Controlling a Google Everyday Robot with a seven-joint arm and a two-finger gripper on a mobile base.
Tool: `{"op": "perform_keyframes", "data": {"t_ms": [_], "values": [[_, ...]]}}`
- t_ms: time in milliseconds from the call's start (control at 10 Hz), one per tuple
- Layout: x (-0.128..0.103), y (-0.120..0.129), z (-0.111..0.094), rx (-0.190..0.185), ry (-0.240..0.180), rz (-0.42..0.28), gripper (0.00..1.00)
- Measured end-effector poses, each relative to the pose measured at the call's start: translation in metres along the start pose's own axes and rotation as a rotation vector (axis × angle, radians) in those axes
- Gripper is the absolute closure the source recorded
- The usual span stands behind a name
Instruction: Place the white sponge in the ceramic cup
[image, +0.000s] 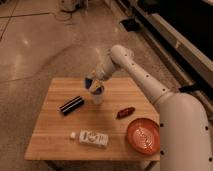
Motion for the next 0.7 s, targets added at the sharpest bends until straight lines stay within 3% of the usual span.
{"op": "perform_keyframes", "data": {"t_ms": [700], "values": [[-0.003,0.0,-0.012,0.024,-0.029,0.003,0.2]]}}
